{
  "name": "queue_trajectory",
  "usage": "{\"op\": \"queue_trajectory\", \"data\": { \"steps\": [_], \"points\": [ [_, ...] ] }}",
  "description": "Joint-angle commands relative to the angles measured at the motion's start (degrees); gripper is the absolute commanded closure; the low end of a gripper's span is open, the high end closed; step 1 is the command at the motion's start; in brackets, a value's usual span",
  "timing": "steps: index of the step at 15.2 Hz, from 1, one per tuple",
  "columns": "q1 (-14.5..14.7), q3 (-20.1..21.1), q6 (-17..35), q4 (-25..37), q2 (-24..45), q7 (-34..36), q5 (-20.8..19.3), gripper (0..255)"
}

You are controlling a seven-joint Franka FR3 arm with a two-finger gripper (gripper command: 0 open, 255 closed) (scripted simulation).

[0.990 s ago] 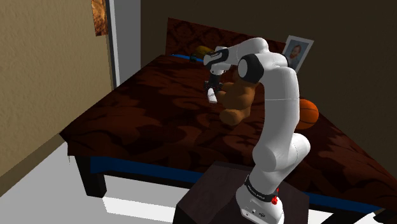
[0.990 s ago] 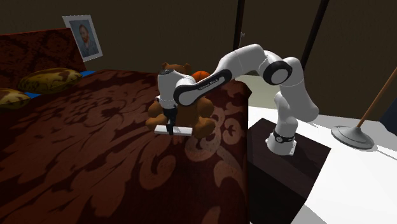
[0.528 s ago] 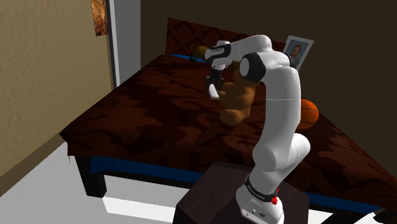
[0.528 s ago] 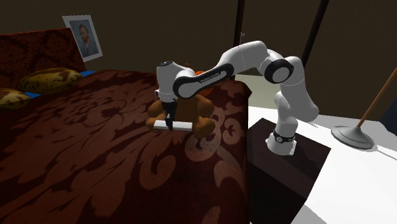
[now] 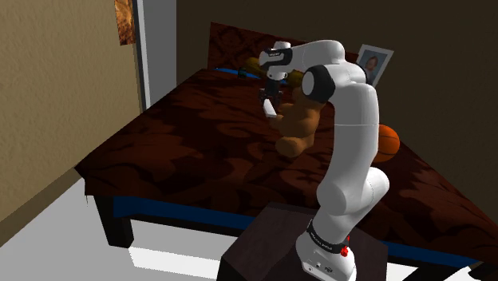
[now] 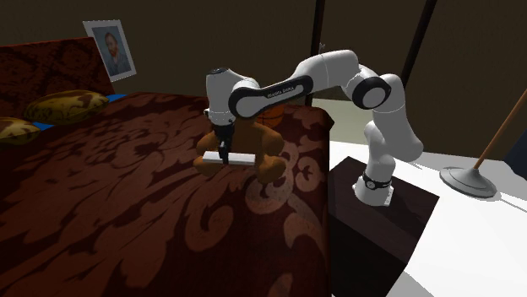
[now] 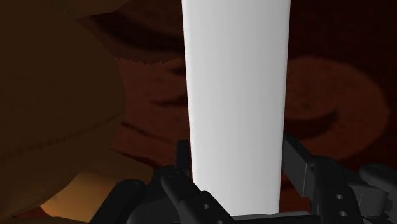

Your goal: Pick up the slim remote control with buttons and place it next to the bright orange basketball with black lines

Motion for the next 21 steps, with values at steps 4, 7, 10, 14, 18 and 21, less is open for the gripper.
{"op": "queue_trajectory", "data": {
  "steps": [4, 7, 10, 14, 18, 21],
  "points": [
    [-0.28, -0.09, -3.88, 3.84, -0.07, 0.06, -0.07, 255],
    [-0.48, -0.13, -6.26, 6.35, 0.05, 0.10, -0.06, 255],
    [-0.73, -0.15, -8.75, 9.14, 0.35, 0.13, -0.01, 255],
    [-1.17, -0.17, -12.26, 13.38, 1.07, 0.16, 0.14, 255],
    [-1.77, -0.14, -16.10, 18.42, 2.26, 0.17, 0.42, 255],
    [-1.69, -0.86, -13.75, 11.11, -2.75, -1.28, -0.55, 255]
  ]
}}
